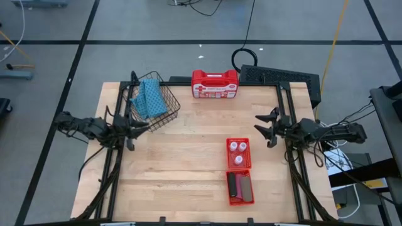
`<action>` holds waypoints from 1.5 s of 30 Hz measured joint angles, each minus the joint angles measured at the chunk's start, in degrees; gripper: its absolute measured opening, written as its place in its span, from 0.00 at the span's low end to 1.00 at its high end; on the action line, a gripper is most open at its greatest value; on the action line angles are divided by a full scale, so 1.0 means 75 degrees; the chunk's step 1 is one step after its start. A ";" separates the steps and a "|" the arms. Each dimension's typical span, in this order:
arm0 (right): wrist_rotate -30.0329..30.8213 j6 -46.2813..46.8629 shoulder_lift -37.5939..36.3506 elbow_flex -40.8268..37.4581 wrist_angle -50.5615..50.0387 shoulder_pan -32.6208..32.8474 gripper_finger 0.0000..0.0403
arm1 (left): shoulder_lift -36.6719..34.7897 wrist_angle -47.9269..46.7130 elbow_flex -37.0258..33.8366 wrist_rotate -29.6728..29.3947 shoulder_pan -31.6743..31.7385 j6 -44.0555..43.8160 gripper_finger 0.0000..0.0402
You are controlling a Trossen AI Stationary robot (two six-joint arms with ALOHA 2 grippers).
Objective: Pick & Place Medicine items
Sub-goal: Return to Home Position
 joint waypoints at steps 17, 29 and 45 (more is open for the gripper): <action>-0.0029 0.0027 0.0017 -0.0024 -0.1842 0.0009 0.51 | 0.0001 0.0487 -0.0531 -0.0008 0.0000 0.1093 0.18; -0.0014 -0.0038 0.0029 -0.0027 -0.1643 0.0009 0.53 | 0.0001 0.0298 -0.0531 -0.0439 0.0000 0.0254 0.18; -0.0008 -0.0038 0.0029 -0.0029 -0.1635 0.0009 0.53 | 0.0001 0.0082 -0.0531 -0.0539 0.0000 -0.0614 0.18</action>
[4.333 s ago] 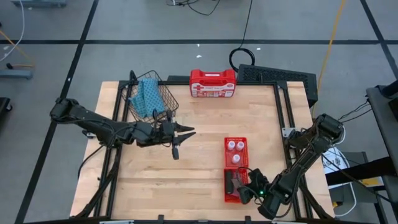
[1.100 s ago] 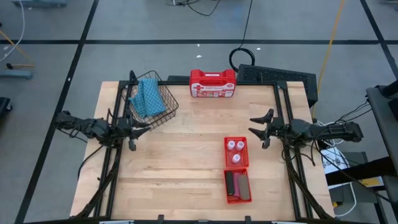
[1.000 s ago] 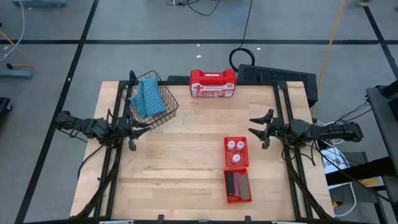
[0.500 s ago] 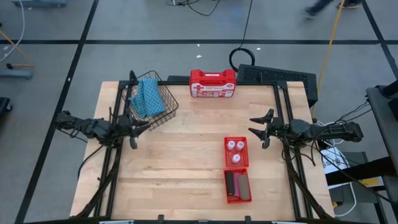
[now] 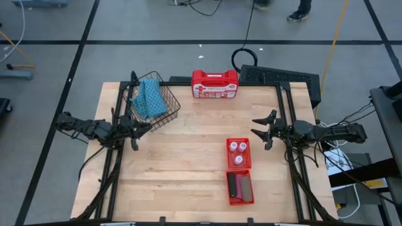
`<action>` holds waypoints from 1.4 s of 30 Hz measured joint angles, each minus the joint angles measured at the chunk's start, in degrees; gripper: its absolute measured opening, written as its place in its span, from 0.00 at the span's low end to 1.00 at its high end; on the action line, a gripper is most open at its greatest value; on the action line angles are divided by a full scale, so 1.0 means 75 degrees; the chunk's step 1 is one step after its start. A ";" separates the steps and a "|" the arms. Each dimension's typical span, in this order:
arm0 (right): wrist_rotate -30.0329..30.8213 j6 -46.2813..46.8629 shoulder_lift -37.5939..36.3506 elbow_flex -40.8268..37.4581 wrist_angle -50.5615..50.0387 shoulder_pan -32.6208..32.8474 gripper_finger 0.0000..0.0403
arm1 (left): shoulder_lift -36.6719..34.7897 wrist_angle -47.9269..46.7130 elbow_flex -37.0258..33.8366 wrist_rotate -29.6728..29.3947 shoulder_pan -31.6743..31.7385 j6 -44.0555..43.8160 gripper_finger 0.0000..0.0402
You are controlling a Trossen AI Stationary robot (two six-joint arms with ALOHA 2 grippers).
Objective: Pick & Place Medicine items
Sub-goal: Return to Home Position
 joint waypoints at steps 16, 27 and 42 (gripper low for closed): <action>0.0003 0.0000 0.0000 0.0000 0.0006 0.0001 0.51 | 0.0000 0.0003 0.0000 0.0012 0.0000 -0.0005 0.18; 0.0003 0.0000 0.0000 0.0000 0.0009 0.0001 0.52 | 0.0000 0.0005 0.0000 0.0014 0.0000 -0.0010 0.18; 0.0003 0.0000 0.0001 0.0000 0.0009 0.0003 0.52 | 0.0000 0.0006 0.0000 0.0015 0.0000 -0.0010 0.18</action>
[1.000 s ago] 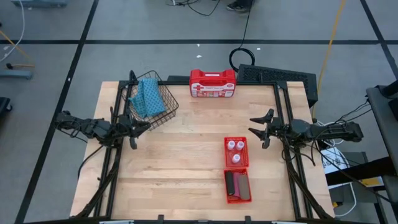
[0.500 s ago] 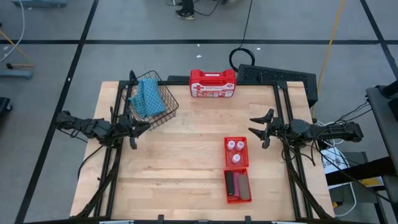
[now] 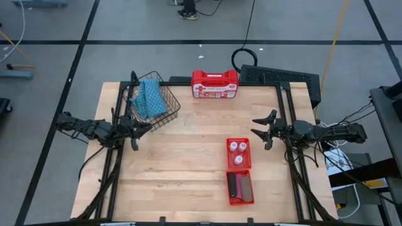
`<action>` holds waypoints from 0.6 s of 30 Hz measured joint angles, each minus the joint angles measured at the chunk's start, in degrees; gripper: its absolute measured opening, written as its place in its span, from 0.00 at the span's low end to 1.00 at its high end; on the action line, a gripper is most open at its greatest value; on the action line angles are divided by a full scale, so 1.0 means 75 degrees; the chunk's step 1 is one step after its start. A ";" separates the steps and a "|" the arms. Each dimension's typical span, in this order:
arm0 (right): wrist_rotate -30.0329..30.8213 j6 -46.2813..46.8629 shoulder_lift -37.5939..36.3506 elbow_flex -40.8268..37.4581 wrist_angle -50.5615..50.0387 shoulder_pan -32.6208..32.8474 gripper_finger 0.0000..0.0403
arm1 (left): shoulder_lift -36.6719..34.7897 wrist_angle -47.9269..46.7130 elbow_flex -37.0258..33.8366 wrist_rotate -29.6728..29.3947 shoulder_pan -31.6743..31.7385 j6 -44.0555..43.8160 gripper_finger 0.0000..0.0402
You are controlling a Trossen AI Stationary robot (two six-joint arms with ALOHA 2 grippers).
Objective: Pick & Place Medicine items
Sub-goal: Return to Home Position
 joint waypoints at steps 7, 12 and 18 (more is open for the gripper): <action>0.0000 0.0000 -0.0001 0.0000 0.0001 -0.0001 0.52 | 0.0000 -0.0003 0.0000 -0.0003 0.0000 0.0000 0.18; 0.0000 0.0000 -0.0001 0.0000 0.0000 0.0000 0.53 | 0.0000 -0.0003 0.0000 0.0000 0.0000 0.0000 0.18; 0.0000 0.0000 -0.0001 0.0000 0.0003 0.0000 0.52 | 0.0000 -0.0003 0.0000 0.0000 0.0000 0.0003 0.18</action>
